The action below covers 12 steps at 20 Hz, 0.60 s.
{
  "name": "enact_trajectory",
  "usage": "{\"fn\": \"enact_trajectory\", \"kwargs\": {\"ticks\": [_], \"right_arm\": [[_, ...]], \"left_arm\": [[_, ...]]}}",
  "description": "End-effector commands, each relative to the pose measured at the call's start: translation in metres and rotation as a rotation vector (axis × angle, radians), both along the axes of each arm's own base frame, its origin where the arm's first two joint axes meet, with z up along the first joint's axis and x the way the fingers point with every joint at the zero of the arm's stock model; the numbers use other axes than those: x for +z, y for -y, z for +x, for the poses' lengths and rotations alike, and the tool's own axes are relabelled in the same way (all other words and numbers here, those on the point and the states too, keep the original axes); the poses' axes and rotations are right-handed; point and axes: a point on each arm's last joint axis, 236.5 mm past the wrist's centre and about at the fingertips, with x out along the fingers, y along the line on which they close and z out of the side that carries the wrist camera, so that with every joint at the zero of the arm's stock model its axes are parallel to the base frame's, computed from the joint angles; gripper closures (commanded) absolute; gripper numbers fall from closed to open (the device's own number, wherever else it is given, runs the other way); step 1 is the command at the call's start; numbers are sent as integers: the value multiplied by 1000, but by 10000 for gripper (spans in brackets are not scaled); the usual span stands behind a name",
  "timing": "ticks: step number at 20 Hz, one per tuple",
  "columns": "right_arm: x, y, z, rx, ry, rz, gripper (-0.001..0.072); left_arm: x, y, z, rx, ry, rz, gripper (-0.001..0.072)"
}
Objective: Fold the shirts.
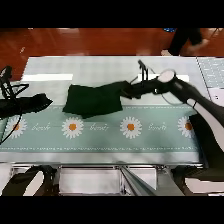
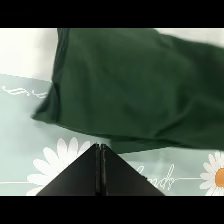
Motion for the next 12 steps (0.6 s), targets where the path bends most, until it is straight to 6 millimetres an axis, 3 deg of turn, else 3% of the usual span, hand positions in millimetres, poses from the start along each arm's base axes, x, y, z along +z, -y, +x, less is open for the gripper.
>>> {"fn": "enact_trajectory", "kwargs": {"ticks": [1, 4, 6, 9, 12], "right_arm": [[63, 26, 39, -5, 147, -150, 688], [134, 52, 60, -43, 239, -159, 687], [171, 82, 70, -89, 290, -189, 687], [206, 145, 79, -189, 308, -230, 687], [234, 221, 80, -330, 315, -254, 687]], "left_arm": [[-1, 0, 0, -1, -2, 0, 688], [-1, 0, -1, -2, -5, 0, 688], [-1, 0, -1, -2, -5, 0, 688], [-1, 0, -1, -2, -5, -1, 688], [-1, 1, -2, -5, -9, -1, 688]]}}
